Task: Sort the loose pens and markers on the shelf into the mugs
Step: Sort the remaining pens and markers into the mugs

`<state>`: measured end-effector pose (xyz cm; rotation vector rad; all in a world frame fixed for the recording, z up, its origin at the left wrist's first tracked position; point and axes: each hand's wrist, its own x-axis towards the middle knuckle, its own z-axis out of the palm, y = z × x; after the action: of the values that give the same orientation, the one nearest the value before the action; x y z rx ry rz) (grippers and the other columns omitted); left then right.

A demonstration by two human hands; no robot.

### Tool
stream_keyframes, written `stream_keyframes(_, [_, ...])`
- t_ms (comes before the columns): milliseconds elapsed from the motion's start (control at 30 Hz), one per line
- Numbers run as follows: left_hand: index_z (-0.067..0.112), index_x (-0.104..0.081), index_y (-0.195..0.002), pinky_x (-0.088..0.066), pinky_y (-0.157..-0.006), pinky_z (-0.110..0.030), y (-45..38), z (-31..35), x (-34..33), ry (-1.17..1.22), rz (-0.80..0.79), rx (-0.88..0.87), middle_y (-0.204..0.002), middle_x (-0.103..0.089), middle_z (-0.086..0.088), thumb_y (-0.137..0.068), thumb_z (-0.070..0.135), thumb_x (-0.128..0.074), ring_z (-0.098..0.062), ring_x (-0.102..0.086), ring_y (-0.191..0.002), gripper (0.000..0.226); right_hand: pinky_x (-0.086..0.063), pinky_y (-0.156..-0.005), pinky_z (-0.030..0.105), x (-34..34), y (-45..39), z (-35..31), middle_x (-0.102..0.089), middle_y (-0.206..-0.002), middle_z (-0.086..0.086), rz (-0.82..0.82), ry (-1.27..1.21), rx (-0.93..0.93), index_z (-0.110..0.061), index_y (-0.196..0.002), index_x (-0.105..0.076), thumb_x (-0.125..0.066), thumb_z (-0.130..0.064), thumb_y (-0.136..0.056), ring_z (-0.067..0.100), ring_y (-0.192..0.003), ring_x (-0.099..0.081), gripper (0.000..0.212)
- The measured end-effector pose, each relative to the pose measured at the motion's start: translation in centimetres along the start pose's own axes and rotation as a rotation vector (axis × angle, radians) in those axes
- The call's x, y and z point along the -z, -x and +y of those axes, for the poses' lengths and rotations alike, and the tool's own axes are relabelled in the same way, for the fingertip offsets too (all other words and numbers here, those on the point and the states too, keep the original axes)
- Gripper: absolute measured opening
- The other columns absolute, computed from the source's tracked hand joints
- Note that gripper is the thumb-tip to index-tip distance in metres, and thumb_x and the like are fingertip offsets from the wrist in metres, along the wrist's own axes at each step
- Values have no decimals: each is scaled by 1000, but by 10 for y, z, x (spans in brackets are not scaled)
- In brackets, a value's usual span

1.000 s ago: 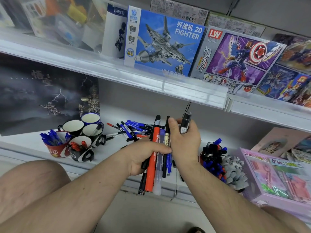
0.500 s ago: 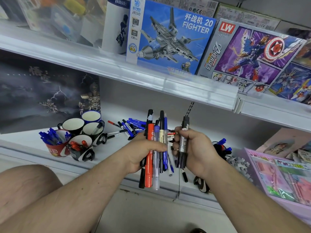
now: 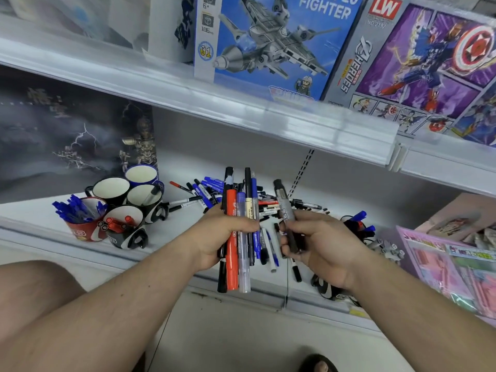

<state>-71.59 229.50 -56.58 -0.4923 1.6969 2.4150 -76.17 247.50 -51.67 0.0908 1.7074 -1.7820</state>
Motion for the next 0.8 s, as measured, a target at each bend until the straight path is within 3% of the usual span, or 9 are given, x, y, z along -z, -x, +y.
stream_keyframes(100, [11,-65,-106,-55,-67,-38,-7,-8,-8,21,28,32,-82,-71,-10,-79,0,-72,-26,-69,-77,31,-39,-45,24,12,-5,0,-66,-87,12,170,115,81,-12,-114,-60,-65,-7,-92,14,-53,-50,23])
stream_keyframes(200, [11,-66,-108,-55,-62,-36,-13,-17,-19,20,22,69,-89,-71,-14,-81,1,-71,-26,-69,-76,30,-41,-43,23,31,-9,-3,-65,-84,15,357,221,217,-6,-100,-62,-74,-8,-86,11,-47,-50,19])
stream_keyframes(333, [12,-67,-108,-54,-67,-35,-16,-18,-32,-8,19,92,-97,-73,-14,-80,3,-73,-26,-70,-84,31,-50,-71,38,53,-13,-4,-69,-71,5,472,208,292,-10,-98,-70,-71,-6,-88,14,-57,-59,10])
stream_keyframes(500, [10,-65,-109,-53,-76,-39,-12,9,2,-82,113,61,-85,-73,-9,-78,4,-74,-27,-69,-85,33,-57,-72,39,31,-36,3,-70,-81,11,422,246,382,-7,-106,-61,-69,0,-88,21,-65,-62,21])
stream_keyframes(600, [9,-66,-105,-53,-68,-36,-2,35,50,-96,265,21,-77,-71,-8,-79,4,-74,-24,-68,-73,27,-57,-72,36,-6,-60,10,-71,-77,5,359,255,433,-12,-98,-63,-64,-3,-92,19,-62,-63,11])
stream_keyframes(700, [9,-63,-107,-55,-65,-37,16,58,106,-128,413,-17,-81,-69,-12,-78,8,-76,-28,-69,-73,31,-58,-74,39,-50,-83,21,-70,-77,4,314,247,468,-23,-90,-63,-60,-5,-95,24,-67,-67,20])
stream_keyframes(800, [9,-61,-101,-55,-60,-37,36,73,155,-137,534,-45,-74,-67,-10,-79,7,-75,-26,-69,-64,26,-58,-74,41,-91,-103,32,-69,-77,3,268,198,464,-21,-89,-64,-59,-3,-95,28,-72,-66,20])
